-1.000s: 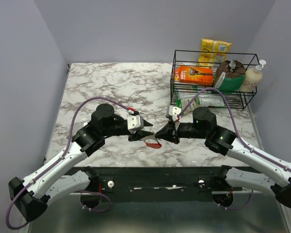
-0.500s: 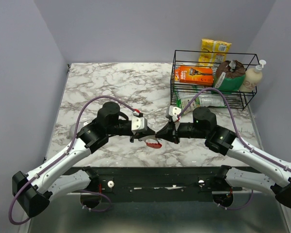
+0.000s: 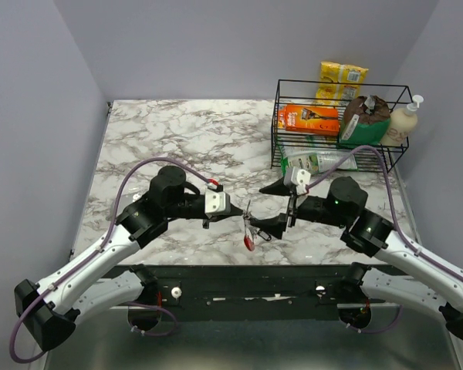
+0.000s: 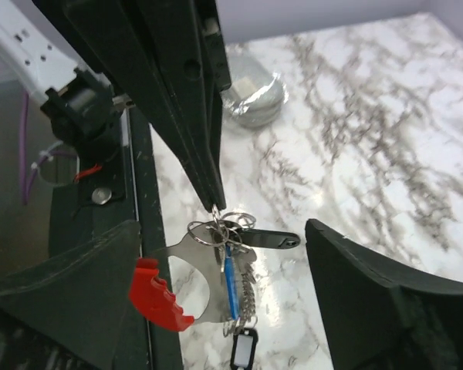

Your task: Put the keys on the keyring

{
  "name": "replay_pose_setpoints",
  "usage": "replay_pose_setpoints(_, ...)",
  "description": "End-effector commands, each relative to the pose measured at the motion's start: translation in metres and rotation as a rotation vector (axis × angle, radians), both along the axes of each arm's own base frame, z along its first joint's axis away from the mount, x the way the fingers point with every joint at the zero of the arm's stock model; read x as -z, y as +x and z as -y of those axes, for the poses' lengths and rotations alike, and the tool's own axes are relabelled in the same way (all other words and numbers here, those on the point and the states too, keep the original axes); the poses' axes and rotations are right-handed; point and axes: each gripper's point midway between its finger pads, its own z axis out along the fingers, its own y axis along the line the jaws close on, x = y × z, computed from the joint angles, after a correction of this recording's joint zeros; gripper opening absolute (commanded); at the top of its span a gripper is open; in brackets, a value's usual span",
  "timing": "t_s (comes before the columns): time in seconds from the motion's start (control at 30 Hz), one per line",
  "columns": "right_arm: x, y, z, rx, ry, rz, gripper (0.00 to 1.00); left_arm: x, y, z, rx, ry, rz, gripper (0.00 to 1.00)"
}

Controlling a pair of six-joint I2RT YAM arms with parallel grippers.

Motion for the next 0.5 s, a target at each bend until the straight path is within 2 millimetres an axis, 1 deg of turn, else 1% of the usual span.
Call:
replay_pose_setpoints(0.0, -0.023, 0.016, 0.015, 0.142, 0.102, 0.062, 1.0, -0.01, -0.001, -0.004, -0.003, -0.041, 0.099, 0.0)
replay_pose_setpoints(0.03, -0.024, 0.017, 0.017, 0.156, 0.106, 0.064, 1.0, -0.012, -0.002, -0.005, 0.003, -0.049, 0.109, 0.0)
replay_pose_setpoints(0.07, -0.024, 0.019, 0.018, 0.171, 0.107, 0.065, 1.0, -0.008, -0.004, -0.005, 0.01, -0.045, 0.107, 0.0)
replay_pose_setpoints(0.17, -0.021, 0.017, 0.02, 0.17, 0.106, 0.064, 1.0, -0.008, -0.007, -0.008, 0.026, -0.052, 0.144, 0.0)
replay_pose_setpoints(0.23, -0.019, 0.016, 0.02, 0.162, 0.104, 0.065, 0.99, -0.013, -0.009, -0.01, 0.029, -0.07, 0.187, 0.0)
replay_pose_setpoints(0.3, -0.021, 0.012, 0.019, 0.139, 0.108, 0.074, 0.99, -0.012, -0.011, -0.011, 0.036, -0.08, 0.21, 0.0)
replay_pose_setpoints(0.33, -0.021, 0.01, 0.018, 0.129, 0.107, 0.077, 0.98, -0.018, -0.012, -0.013, 0.034, -0.099, 0.235, 0.0)
replay_pose_setpoints(0.37, -0.021, 0.006, 0.016, 0.099, 0.108, 0.081, 0.97, -0.016, -0.013, -0.014, 0.034, -0.102, 0.242, 0.0)
replay_pose_setpoints(0.4, -0.021, 0.002, 0.015, 0.077, 0.104, 0.089, 0.94, -0.017, -0.014, -0.014, 0.037, -0.107, 0.252, 0.0)
replay_pose_setpoints(0.43, -0.021, 0.0, 0.014, 0.058, 0.103, 0.09, 0.85, -0.021, -0.015, -0.016, 0.037, -0.12, 0.268, 0.0)
replay_pose_setpoints(0.47, -0.021, -0.007, 0.011, 0.015, 0.104, 0.091, 0.81, -0.019, -0.016, -0.016, 0.04, -0.119, 0.268, 0.0)
